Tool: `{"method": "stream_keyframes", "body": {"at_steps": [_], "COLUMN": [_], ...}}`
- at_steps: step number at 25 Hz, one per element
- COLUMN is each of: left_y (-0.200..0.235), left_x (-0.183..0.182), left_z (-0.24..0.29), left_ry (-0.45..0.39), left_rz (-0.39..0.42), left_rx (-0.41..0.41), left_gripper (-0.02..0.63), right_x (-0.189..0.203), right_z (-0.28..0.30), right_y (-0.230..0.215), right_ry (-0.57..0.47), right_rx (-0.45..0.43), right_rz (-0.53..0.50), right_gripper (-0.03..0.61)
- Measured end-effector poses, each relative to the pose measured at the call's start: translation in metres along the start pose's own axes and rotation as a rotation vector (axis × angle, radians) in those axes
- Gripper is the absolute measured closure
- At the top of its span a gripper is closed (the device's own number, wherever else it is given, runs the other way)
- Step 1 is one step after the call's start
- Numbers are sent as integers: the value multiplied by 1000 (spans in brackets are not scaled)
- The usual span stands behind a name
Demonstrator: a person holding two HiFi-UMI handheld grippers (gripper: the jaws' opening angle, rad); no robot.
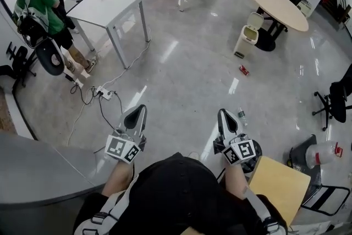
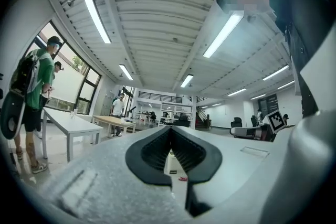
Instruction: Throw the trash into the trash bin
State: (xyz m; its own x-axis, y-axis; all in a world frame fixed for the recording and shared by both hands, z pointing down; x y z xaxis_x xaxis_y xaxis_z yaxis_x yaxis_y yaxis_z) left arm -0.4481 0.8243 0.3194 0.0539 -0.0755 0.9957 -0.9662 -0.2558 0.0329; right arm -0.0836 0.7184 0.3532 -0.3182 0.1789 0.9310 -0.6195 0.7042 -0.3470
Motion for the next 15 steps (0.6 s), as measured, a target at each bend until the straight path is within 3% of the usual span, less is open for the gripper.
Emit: {"method": "stream_keyframes", "body": {"at_steps": [9, 15], "left_y": [-71, -94], "left_x": [12, 27], "left_z": [91, 139], "left_ry": [-56, -26], "left_rz": [17, -19], "left_rx": [72, 126], "left_gripper": [614, 613], "right_x": [-30, -38], "right_z": [-57, -89], "right_y": [-102, -152], "right_ry": [15, -4], "right_rx": [116, 228], "right_rz": [-11, -7], "right_gripper": [574, 574]}}
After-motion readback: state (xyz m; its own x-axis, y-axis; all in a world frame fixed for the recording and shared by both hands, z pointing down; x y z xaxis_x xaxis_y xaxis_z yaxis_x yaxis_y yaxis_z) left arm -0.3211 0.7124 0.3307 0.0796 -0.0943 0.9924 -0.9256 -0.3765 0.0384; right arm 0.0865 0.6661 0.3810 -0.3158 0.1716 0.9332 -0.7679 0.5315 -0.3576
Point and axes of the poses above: the fingertips, and each gripper's own axes: z forward along the fingers, y to its left, x out of its underside, the point moved 10 cm from there along -z, backward along the fingers, and after that the axes turned 5 degrees about z, right-handed, at the moved point
